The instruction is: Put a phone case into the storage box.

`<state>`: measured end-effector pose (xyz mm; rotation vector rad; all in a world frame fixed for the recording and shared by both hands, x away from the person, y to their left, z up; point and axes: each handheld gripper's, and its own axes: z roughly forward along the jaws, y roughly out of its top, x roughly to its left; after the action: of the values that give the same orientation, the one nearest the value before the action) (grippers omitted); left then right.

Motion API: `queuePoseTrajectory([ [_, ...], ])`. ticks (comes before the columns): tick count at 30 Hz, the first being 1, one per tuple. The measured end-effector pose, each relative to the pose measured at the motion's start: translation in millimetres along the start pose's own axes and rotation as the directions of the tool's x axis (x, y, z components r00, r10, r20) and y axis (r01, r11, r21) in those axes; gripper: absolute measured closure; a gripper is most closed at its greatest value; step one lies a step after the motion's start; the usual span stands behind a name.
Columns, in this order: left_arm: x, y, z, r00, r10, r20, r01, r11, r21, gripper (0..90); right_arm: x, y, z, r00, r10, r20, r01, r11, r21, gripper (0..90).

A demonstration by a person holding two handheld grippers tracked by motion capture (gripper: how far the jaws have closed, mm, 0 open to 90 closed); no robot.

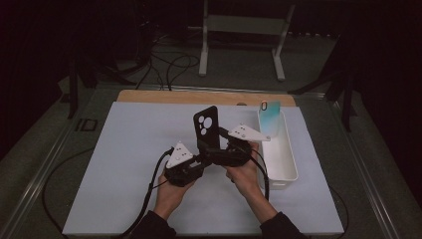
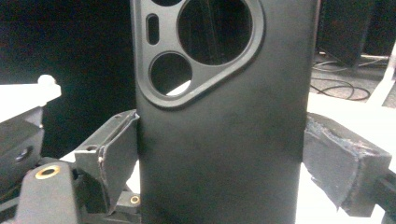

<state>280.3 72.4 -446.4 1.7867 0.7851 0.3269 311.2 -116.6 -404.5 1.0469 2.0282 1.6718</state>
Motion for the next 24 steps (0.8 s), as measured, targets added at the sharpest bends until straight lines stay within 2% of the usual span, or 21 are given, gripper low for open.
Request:
queuePoseTrajectory([
  [4,3.8,0.1,-1.0,0.9996,-0.030,-0.001,0.030,0.9995,-0.010,79.8,-1.6,1.9,-4.0,0.9998,-0.004,-0.020,0.004,1.000,-0.008,14.5],
  [9,2.7,-0.2,-0.9,0.9995,-0.030,-0.009,0.030,0.9994,-0.017,80.5,-2.1,4.6,-6.0,0.9995,-0.019,-0.026,0.019,1.000,0.000,13.4],
  [11,2.7,-0.3,-0.5,0.9995,-0.026,-0.019,0.026,0.9996,-0.013,80.6,-2.0,5.5,-6.5,0.9994,-0.024,-0.025,0.024,1.000,0.002,13.0],
  [15,4.0,-2.7,2.4,0.9982,-0.043,-0.042,0.043,0.9990,0.010,81.1,0.3,10.3,-9.5,0.9978,-0.059,-0.029,0.059,0.998,-0.014,11.2],
  [20,1.2,-5.4,3.6,0.9989,-0.027,-0.039,0.028,0.9995,0.014,81.2,4.5,21.3,-11.5,0.9965,-0.081,-0.018,0.081,0.996,-0.028,10.7],
  [21,0.8,-5.5,3.4,0.9990,-0.027,-0.037,0.027,0.9995,0.014,81.2,4.7,27.0,-11.3,0.9964,-0.085,-0.002,0.085,0.996,-0.030,10.7],
  [24,0.4,-5.7,1.7,0.9995,-0.013,-0.030,0.013,0.9999,0.010,81.2,0.4,33.3,-11.0,0.9978,-0.066,0.002,0.066,0.997,-0.040,10.4],
])
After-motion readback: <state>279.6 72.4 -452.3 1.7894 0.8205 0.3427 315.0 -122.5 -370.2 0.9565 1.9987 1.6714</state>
